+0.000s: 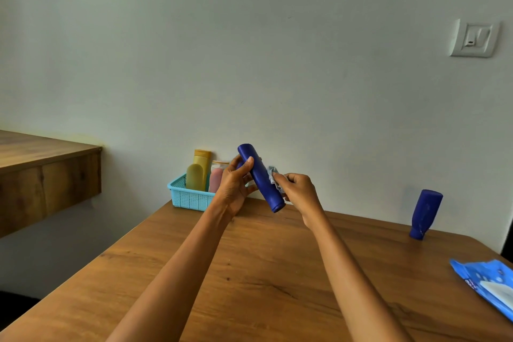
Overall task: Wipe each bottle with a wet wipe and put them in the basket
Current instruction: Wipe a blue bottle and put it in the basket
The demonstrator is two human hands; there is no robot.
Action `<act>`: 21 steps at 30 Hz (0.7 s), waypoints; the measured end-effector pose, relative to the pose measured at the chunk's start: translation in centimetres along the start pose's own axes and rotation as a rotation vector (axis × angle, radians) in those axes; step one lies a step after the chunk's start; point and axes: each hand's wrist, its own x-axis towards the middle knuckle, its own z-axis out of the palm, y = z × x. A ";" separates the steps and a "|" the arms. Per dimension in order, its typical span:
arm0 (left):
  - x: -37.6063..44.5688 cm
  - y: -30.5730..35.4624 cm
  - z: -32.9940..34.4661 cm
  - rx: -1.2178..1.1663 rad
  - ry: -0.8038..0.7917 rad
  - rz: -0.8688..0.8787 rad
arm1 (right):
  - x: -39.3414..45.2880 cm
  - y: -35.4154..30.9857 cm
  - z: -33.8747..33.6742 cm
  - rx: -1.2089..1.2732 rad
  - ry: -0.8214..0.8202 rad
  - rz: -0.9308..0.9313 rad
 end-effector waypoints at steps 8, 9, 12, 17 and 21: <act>0.6 -0.5 -0.8 -0.004 0.196 0.068 | 0.0 -0.3 0.2 -0.188 0.033 -0.146; 0.6 -0.7 -0.8 0.002 0.193 0.067 | -0.2 -0.6 0.5 -0.207 0.041 -0.204; 0.5 -1.0 -0.5 0.021 0.209 0.057 | -0.7 -1.0 1.5 -0.373 0.094 -0.387; 0.7 -0.6 -0.4 0.043 0.206 0.000 | -1.3 -1.3 2.3 -0.655 0.243 -0.569; 0.5 -0.9 0.0 0.055 0.089 -0.136 | -1.6 -2.2 2.6 -0.605 0.313 -0.558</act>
